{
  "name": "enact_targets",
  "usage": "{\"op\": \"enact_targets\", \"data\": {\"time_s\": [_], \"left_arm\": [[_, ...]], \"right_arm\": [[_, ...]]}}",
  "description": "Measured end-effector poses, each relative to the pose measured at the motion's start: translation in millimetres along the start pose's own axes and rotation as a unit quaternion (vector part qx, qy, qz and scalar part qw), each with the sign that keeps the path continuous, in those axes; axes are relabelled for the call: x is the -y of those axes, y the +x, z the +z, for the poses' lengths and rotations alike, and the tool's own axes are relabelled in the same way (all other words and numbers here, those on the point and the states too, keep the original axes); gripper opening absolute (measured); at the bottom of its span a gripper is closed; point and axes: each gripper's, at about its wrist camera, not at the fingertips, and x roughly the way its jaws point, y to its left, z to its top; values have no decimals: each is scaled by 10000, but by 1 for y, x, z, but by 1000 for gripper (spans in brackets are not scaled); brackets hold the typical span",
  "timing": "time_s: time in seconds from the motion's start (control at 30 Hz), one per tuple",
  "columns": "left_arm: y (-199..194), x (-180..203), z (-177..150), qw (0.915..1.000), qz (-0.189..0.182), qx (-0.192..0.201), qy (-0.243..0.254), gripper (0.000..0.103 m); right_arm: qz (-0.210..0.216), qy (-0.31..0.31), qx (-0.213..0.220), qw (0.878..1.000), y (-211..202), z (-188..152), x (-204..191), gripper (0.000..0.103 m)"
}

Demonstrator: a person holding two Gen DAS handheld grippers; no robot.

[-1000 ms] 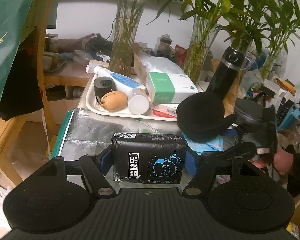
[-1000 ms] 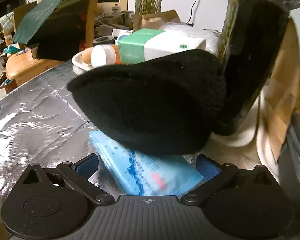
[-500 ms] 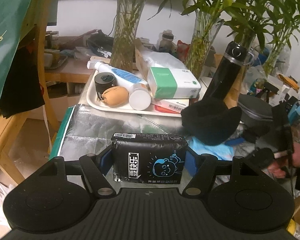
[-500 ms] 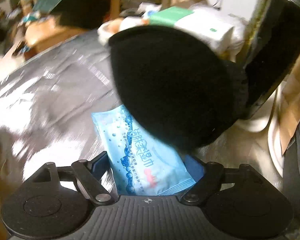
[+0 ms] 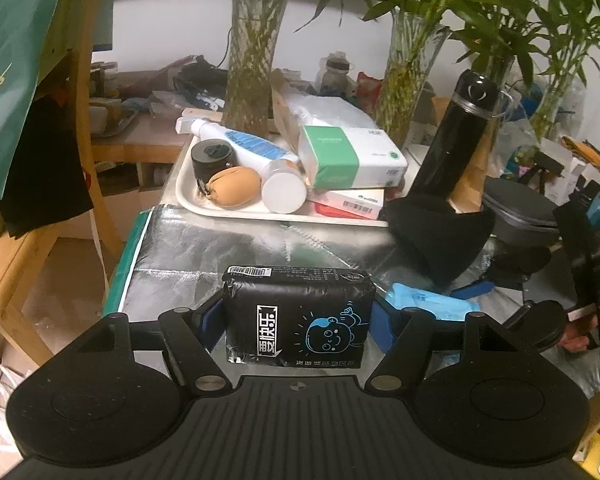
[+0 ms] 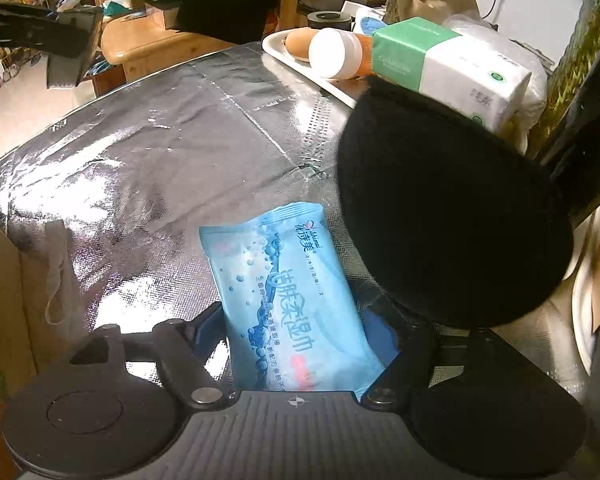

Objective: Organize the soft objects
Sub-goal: 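Grasp the blue wipes pack with the right gripper and lift while the left holds the card pack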

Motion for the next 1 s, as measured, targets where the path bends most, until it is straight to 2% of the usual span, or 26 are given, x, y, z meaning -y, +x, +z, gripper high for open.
{"op": "enact_targets", "data": {"time_s": [0.13,0.33,0.53,0.8,1.0], "left_arm": [[0,0,0,10000,-56,-36,28,69],[-4,0,2,9999,33,-87,67,69],[-22,5,16,9998,80,43,176,69],[-54,24,35,9986,206,35,493,69],[-84,42,38,9971,219,14,735,69]], "right_arm": [[72,-66,-31,9999,-5,4,-2,71],[105,-4,257,9996,-42,14,-5,71],[-308,56,552,9980,-86,18,-17,71],[-695,745,937,9904,-142,15,-26,71],[-942,781,1202,9852,-186,9,-56,71]]}}
